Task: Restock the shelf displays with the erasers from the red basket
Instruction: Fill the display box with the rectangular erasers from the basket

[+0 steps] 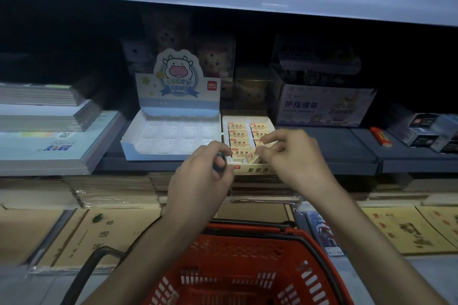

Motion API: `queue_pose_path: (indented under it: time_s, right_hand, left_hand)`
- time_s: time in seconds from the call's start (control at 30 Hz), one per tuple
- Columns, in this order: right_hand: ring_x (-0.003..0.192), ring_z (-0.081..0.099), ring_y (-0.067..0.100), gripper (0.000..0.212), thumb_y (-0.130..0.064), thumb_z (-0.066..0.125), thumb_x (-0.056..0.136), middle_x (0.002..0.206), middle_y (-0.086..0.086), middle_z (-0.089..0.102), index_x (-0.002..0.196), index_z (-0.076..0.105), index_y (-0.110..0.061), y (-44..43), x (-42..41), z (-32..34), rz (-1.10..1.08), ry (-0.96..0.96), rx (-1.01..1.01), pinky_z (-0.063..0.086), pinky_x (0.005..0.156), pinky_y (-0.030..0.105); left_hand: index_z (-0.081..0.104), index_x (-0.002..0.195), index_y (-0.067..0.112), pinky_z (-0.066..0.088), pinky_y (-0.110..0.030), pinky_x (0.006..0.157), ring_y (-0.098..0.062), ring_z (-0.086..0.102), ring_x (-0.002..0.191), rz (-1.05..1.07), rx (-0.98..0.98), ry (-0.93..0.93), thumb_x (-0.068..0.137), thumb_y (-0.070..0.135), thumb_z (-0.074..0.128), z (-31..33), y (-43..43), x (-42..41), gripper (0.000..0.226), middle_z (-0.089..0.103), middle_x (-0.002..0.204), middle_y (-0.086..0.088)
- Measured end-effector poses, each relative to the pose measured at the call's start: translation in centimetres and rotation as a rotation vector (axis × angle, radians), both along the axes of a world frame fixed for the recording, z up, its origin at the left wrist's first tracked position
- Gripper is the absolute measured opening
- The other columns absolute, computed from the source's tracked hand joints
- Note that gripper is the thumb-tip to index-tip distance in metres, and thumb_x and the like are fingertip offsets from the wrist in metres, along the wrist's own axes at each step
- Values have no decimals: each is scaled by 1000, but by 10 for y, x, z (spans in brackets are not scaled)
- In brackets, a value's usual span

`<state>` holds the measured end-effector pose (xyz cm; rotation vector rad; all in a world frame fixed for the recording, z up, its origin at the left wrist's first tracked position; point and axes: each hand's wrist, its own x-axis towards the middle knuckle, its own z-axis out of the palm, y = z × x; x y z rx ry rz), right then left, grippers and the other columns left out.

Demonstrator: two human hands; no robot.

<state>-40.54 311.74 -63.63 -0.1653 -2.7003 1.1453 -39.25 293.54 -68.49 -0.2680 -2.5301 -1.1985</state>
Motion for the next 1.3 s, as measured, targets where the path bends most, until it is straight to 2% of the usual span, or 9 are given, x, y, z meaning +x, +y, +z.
queue_pose_path:
  time_s: [0.17,0.33,0.47,0.53,0.67,0.77,0.93,1.13,1.3]
  right_hand:
    - [92,71,17,29,-37,78,89,99,0,76,115,75,-23,-11,2,-1,-9,-10,49,59,86,39]
    - [95,71,20,33,-45,79,87,111,2,75,115,75,-27,-18,5,-4,-26,5,172,61,82,44]
    - [96,69,21,21,-41,66,97,112,-1,75,107,78,-27,-20,10,-7,2,-4,323,61,79,42]
    - [96,67,21,24,-34,56,102,112,0,74,100,78,-25,-23,13,-10,29,1,366,61,77,41]
    - [107,66,24,27,-26,53,101,122,4,72,117,75,-26,-19,18,-9,9,18,345,60,83,43]
    - [110,64,21,30,-18,53,98,123,2,70,113,76,-29,-15,25,-7,47,-4,333,60,85,39]
    - [118,53,16,40,-14,49,96,121,2,62,125,71,-32,-14,31,-8,114,-7,414,53,94,36]
    - [114,49,13,33,-18,53,97,123,-8,65,125,71,-21,-9,35,-11,121,196,506,54,85,35]
    - [107,57,18,32,-27,66,93,115,-4,64,124,70,-17,-6,56,-21,204,436,547,58,76,38]
  left_hand:
    - [68,105,33,59,-31,74,3,65,79,-2,63,7,96,25,72,0,3,1,12,60,100,18]
    - [69,94,30,59,-24,75,8,63,89,-14,110,11,97,21,71,-3,5,0,11,60,103,18]
    - [68,94,30,57,-19,75,9,63,91,-15,114,8,97,20,71,-6,5,-1,12,60,105,16]
    - [68,94,31,56,-16,73,11,62,92,-12,105,9,98,20,70,-7,5,-1,12,61,106,16]
    - [67,94,33,57,-21,74,10,62,92,0,103,19,98,22,70,-8,6,-1,12,61,106,17]
    - [66,95,33,59,-26,74,6,64,88,8,81,33,98,23,69,-9,7,-1,11,61,106,17]
    - [64,96,34,60,-33,77,6,64,86,11,69,33,97,25,70,-11,7,-1,11,59,108,17]
    - [63,106,36,60,-39,79,1,65,88,-18,19,73,96,31,71,-7,2,3,14,60,106,19]
    - [57,129,35,56,-30,79,-1,62,104,-43,-156,164,96,34,69,-3,-17,23,34,56,122,20]
